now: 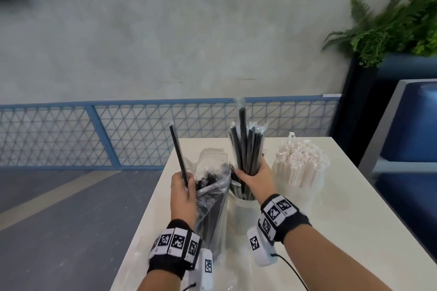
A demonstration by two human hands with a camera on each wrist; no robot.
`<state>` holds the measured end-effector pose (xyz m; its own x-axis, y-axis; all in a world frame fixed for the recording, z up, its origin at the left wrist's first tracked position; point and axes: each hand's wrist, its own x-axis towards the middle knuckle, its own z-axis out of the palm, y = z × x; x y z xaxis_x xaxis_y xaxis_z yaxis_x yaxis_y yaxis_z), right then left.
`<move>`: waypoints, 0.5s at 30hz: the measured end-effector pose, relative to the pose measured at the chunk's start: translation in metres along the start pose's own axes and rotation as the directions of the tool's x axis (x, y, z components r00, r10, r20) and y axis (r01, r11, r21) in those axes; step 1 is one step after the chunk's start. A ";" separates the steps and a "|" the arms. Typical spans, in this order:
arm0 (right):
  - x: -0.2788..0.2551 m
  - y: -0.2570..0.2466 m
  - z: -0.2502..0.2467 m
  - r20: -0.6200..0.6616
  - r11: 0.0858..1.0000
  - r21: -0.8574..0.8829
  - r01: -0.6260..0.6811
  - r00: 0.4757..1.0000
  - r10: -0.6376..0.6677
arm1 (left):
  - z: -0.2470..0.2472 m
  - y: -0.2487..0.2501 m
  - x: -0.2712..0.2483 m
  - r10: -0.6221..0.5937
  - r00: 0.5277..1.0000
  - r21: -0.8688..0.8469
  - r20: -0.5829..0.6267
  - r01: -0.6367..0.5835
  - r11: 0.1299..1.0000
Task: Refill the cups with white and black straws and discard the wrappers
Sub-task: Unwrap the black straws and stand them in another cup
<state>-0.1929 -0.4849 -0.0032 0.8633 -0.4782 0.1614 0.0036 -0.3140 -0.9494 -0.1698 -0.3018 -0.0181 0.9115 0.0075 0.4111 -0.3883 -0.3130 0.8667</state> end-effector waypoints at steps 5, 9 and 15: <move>0.002 0.007 0.001 -0.029 0.998 -0.050 -0.022 0.999 0.021 | -0.004 0.000 -0.003 0.000 1.000 -0.004 -0.008 0.000 1.000; 0.004 0.012 0.001 -0.007 0.995 -0.093 -0.030 1.000 0.030 | -0.003 0.001 -0.003 -0.020 1.000 -0.022 -0.008 0.020 1.000; 0.010 0.009 -0.002 0.115 0.958 -0.275 -0.085 0.986 0.120 | -0.003 0.000 -0.002 -0.040 0.999 -0.044 -0.001 0.040 0.998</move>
<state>-0.1854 -0.4945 -0.0094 0.9097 -0.4151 0.0140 -0.2085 -0.4854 -0.8491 -0.1715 -0.2986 -0.0182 0.9262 0.0205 0.3764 -0.3572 -0.2707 0.8939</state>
